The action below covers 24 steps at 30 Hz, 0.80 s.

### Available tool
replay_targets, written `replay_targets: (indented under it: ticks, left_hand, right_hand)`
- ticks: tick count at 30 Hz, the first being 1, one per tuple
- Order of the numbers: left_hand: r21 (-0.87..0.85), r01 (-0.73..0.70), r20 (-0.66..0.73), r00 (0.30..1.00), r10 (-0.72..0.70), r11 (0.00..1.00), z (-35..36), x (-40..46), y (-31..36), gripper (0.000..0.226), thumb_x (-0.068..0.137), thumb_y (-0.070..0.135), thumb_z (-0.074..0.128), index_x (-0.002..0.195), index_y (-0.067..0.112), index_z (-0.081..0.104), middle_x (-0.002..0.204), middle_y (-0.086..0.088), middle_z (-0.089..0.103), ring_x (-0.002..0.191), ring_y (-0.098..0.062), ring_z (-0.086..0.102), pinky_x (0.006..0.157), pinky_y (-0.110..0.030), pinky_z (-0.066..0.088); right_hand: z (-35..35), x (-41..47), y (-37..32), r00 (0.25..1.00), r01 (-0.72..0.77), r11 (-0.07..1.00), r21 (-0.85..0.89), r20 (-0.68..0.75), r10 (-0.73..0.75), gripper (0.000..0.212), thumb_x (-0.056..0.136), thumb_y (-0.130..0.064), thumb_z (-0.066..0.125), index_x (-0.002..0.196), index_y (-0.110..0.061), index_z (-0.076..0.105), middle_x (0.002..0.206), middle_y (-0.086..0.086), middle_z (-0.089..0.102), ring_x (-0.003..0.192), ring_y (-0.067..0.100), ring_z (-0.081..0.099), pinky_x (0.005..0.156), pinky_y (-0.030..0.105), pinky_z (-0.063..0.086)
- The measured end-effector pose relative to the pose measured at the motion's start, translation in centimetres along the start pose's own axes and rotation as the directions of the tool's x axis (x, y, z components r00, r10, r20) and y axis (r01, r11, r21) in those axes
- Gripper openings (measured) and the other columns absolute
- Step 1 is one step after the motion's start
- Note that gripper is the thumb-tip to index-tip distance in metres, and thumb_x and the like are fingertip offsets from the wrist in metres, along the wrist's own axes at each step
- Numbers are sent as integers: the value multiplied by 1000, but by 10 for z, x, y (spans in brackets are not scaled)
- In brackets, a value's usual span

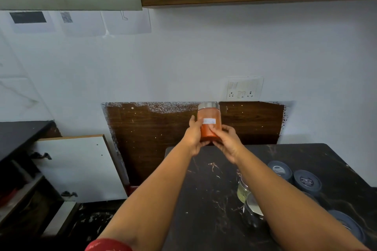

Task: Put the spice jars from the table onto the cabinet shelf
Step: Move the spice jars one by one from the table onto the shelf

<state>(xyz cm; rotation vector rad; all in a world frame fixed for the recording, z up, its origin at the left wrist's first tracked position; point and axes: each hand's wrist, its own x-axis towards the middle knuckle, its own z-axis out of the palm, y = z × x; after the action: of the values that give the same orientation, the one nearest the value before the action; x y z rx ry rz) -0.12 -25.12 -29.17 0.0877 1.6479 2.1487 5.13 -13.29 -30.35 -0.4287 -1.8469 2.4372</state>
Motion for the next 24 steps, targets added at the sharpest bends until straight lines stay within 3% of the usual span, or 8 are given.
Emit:
replay_targets:
  ticks: [1,3,9,11,14,16,19,24]
  left_hand:
    - [25,-7,-19,1000,8,1000,1,0,3,62,102,39,41,154,32,9,138,-12,51,117,-30,55,98,-51,48]
    - [74,-31,-31,999,33,997,2,2,7,57,102,41,41,151,27,17,136,-11,52,118,-28,54,103,-51,45]
    - [-34,-101,27,994,102,994,4,-2,27,35,104,26,34,130,13,54,117,-13,66,110,-25,62,97,-42,51]
    - [-19,-136,39,990,136,991,6,-2,35,33,105,22,35,131,14,53,117,-11,66,110,-24,63,98,-42,51]
    - [46,-180,51,983,178,983,17,0,49,38,104,25,39,141,17,47,126,-9,63,116,-22,61,103,-45,48]
    - [61,-234,8,972,234,970,29,-2,66,39,105,27,39,142,19,45,129,-8,61,118,-23,59,104,-44,47]
    - [34,-381,-31,924,382,924,44,-4,106,40,105,29,40,143,22,44,134,-7,57,119,-22,59,100,-40,51]
    - [71,-653,-4,756,655,754,68,-15,216,44,93,39,48,135,26,51,136,-9,49,121,-23,56,100,-41,51]
  right_hand:
    - [1,0,-1,1000,17,1000,-17,4,-17,92,64,-37,84,138,-14,35,125,9,56,117,23,55,108,41,42]
    - [3,2,-4,999,42,998,-52,24,-41,97,57,-38,86,137,-14,37,126,8,57,118,20,55,108,39,40]
    - [7,10,-19,994,111,994,13,4,-111,77,74,-18,80,139,-11,38,126,8,59,120,20,54,110,39,38]
    - [12,11,-27,990,140,990,-15,2,-140,84,69,-23,83,139,-14,38,127,7,58,120,20,54,110,41,39]
    - [27,12,-46,971,202,955,-216,-82,-224,90,67,-33,85,139,-22,33,126,1,55,118,18,52,103,38,43]
    - [38,11,-66,937,267,908,-322,-131,-323,84,75,-36,80,141,-25,29,129,1,52,119,20,52,99,37,46]
    - [59,8,-114,862,432,821,-373,-96,-497,78,84,-34,72,145,-28,23,138,1,47,125,21,50,102,40,47]
    - [87,-4,-219,640,668,566,-484,-17,-769,81,84,-37,71,147,-22,23,134,1,50,116,19,56,86,23,48]
